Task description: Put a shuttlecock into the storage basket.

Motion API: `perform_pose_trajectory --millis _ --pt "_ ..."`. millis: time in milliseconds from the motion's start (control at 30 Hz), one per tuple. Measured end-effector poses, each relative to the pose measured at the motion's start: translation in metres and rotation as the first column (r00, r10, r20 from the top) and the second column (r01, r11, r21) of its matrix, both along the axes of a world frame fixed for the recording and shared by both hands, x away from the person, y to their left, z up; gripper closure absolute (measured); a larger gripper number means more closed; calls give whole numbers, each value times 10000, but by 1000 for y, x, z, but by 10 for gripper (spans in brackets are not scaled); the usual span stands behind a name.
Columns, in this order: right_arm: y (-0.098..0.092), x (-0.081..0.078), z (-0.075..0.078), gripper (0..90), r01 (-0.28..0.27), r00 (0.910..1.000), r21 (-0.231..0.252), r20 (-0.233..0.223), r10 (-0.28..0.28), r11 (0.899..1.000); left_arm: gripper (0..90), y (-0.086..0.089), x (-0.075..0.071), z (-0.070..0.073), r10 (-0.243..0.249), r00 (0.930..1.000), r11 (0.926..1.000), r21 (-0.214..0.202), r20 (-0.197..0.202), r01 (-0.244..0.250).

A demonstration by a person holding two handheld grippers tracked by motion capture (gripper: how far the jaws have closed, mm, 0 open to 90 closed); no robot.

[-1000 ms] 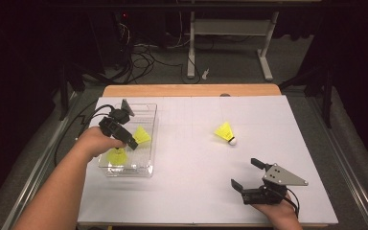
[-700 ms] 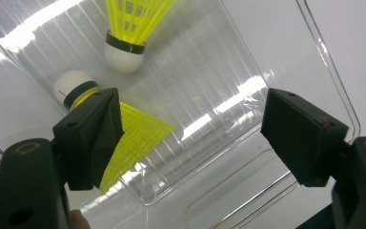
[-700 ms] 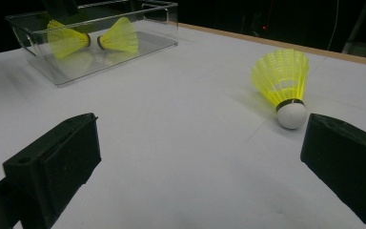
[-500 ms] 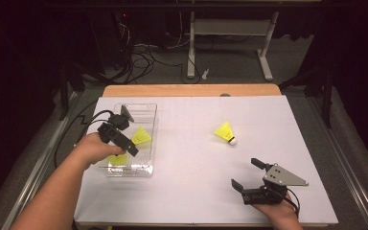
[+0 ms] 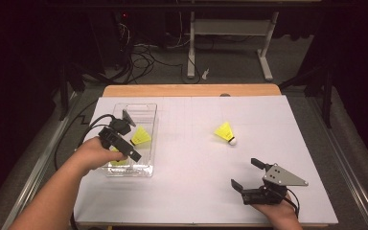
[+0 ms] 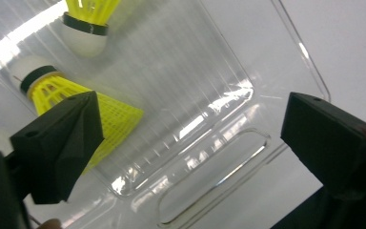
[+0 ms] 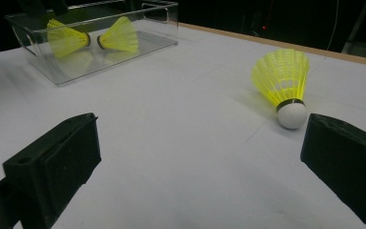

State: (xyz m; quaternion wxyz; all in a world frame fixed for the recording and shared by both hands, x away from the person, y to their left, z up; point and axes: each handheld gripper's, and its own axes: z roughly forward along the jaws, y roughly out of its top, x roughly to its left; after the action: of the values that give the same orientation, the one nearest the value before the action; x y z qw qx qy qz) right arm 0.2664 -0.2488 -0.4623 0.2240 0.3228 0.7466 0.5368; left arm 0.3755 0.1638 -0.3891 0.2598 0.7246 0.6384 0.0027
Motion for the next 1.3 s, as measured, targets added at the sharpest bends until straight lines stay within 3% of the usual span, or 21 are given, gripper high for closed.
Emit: perform_pose_trajectory --millis 133,833,1300 --pt "0 0 0 4 -5 10000 -14 19 5 10000 6 -5 -3 -1 -137 9998 9997 175 -147 139" --pt "-1 0 -1 4 81 10000 -96 2 -81 9999 6 -26 -14 3 -621 9980 9979 183 -88 623" --pt "-7 -1 -1 4 489 9988 -25 20 -489 9988 6 -32 -18 4 -908 9959 9957 156 -41 908"
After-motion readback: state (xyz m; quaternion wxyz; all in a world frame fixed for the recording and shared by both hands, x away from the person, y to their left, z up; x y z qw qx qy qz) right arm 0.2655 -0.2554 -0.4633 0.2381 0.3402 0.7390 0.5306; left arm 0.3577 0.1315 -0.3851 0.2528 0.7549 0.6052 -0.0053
